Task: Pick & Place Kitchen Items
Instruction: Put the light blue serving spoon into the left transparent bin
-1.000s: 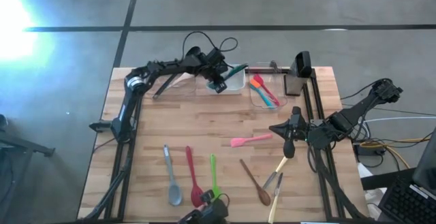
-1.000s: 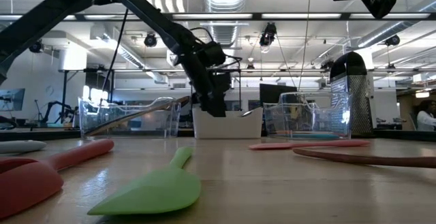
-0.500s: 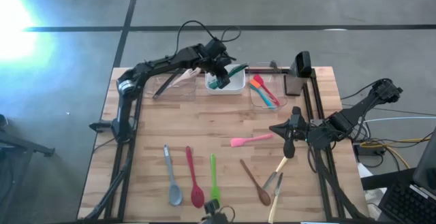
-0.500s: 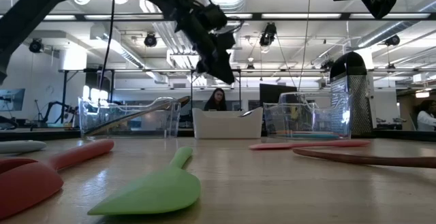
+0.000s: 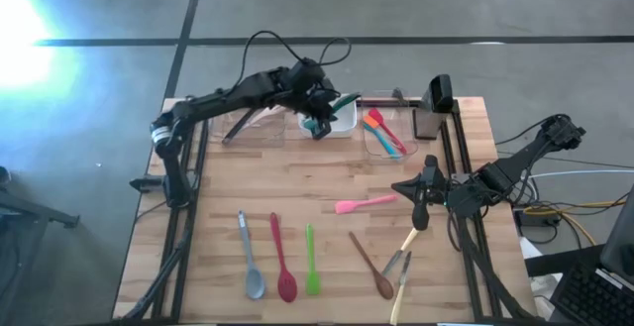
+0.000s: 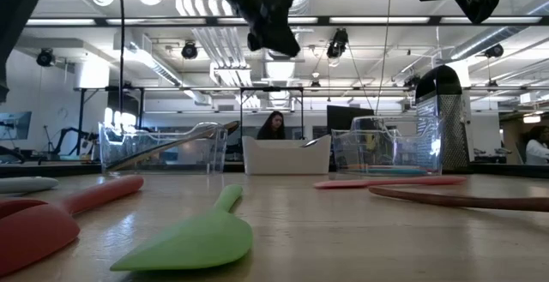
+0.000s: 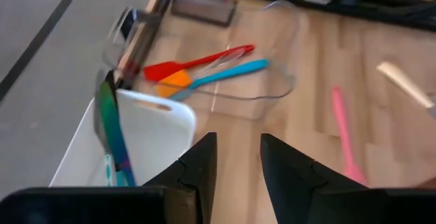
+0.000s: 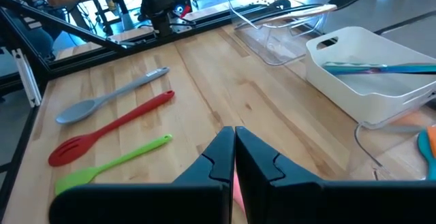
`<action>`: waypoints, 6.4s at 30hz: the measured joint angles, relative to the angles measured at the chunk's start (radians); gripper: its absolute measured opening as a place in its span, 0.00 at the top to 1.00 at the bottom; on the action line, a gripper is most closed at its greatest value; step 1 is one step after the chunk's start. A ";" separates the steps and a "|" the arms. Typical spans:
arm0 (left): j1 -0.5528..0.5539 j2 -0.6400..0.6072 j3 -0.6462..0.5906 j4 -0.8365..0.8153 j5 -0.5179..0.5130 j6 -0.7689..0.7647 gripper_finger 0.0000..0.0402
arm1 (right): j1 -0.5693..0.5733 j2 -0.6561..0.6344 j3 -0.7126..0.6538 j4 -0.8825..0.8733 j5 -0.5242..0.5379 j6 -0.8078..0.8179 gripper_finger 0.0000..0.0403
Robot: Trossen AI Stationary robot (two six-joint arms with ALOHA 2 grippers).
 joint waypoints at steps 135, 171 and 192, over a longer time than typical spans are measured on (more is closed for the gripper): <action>-0.991 -0.242 -0.828 -0.185 -0.090 0.179 0.47 | -0.002 0.000 0.000 0.004 0.009 0.131 0.98; -1.041 -0.074 -0.882 0.163 -0.085 0.238 0.70 | -0.002 0.000 0.000 0.000 0.009 0.056 0.98; -1.030 -0.147 -0.882 0.083 -0.046 0.144 0.86 | -0.002 0.000 0.000 0.000 0.008 0.031 0.98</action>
